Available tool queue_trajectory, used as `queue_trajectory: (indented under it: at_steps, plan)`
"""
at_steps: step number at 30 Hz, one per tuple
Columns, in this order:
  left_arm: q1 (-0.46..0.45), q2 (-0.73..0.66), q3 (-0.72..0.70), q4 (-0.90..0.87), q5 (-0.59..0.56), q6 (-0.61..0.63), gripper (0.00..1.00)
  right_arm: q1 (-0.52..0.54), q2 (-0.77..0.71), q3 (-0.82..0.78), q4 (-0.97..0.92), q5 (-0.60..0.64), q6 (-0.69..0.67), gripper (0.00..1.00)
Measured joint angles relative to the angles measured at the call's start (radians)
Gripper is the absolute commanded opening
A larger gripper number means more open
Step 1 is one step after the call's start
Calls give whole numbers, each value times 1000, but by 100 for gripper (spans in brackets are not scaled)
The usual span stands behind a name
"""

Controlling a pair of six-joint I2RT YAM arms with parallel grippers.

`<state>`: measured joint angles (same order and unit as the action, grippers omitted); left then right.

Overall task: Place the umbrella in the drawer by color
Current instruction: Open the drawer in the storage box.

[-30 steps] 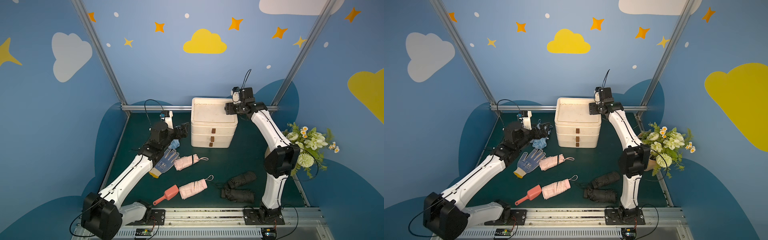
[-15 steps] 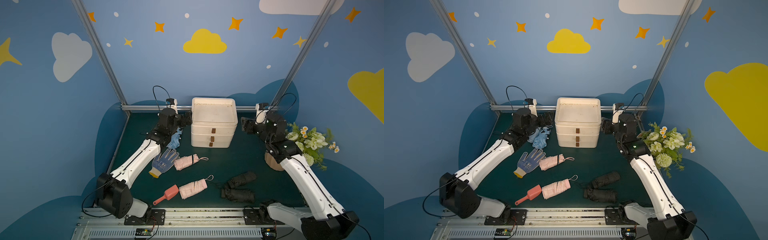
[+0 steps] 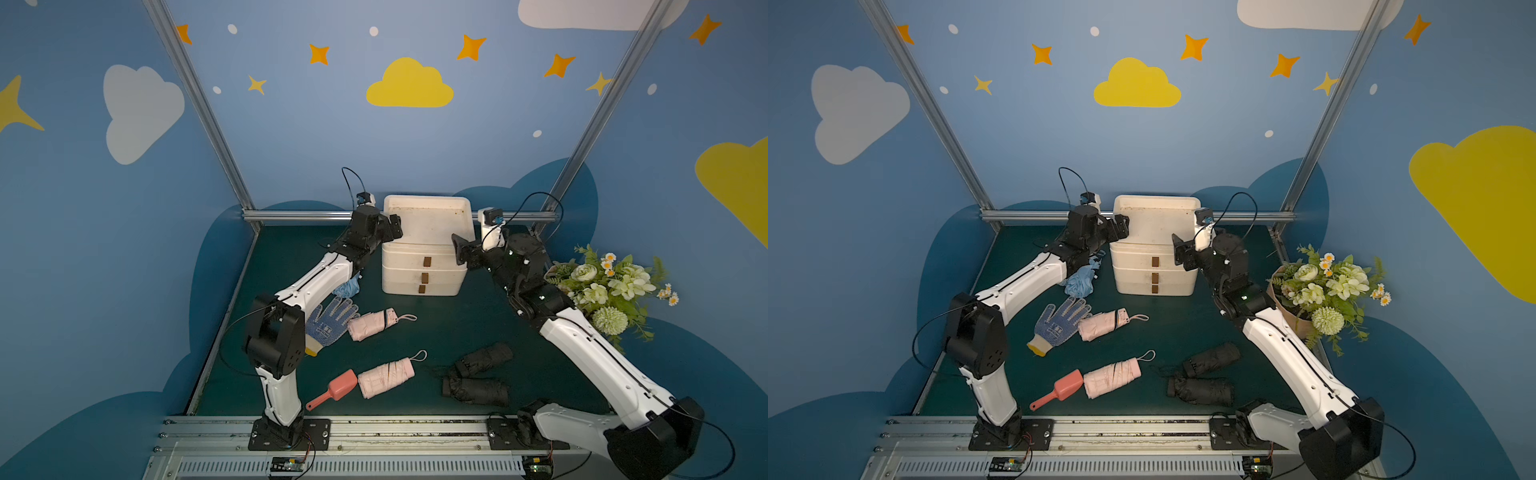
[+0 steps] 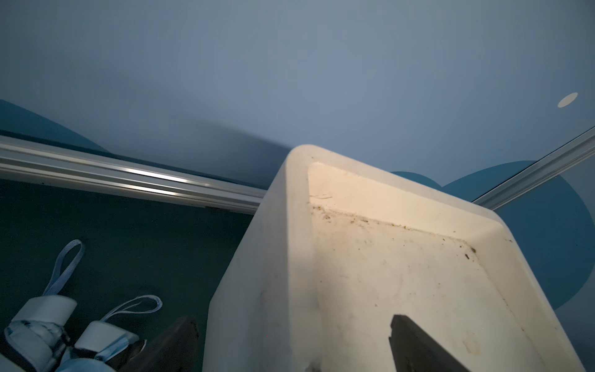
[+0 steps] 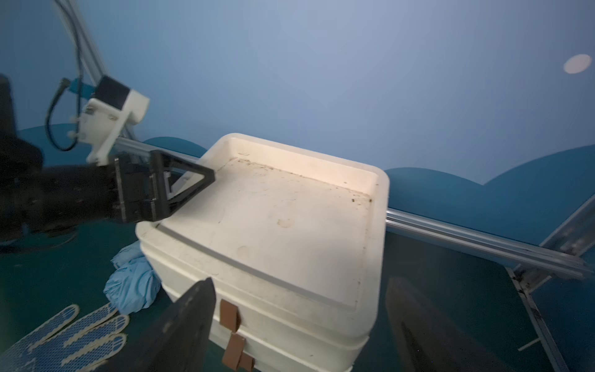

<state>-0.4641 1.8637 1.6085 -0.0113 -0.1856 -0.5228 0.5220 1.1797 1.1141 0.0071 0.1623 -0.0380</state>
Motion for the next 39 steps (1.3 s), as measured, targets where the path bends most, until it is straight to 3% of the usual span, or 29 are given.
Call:
queue_trajectory:
  at_steps: [5, 10, 19, 24, 28, 32, 34, 39]
  plan:
    - [-30, 27, 143, -87, -8, 31, 97, -19, -31, -7, 17, -4, 39, 86]
    - [-46, 72, 268, -177, -42, 85, 92, -12, -55, -29, 17, -89, 122, 84]
    - [-39, 175, 338, -298, -161, 201, 83, 75, -70, -39, -65, -126, 193, 81]
    - [-29, 183, 347, -328, -193, 220, 64, 133, -72, -64, -80, -112, 214, 78]
    - [-21, 183, 344, -340, -211, 213, 38, 170, -56, -117, -75, -99, 251, 75]
    - [-24, 168, 317, -325, -226, 193, 32, 185, -15, -184, -40, -94, 295, 71]
    - [-37, 153, 294, -319, -254, 172, 27, 187, 18, -205, -25, -77, 321, 63]
    - [-69, 121, 246, -324, -328, 119, 25, 180, 121, -215, 16, 7, 381, 54]
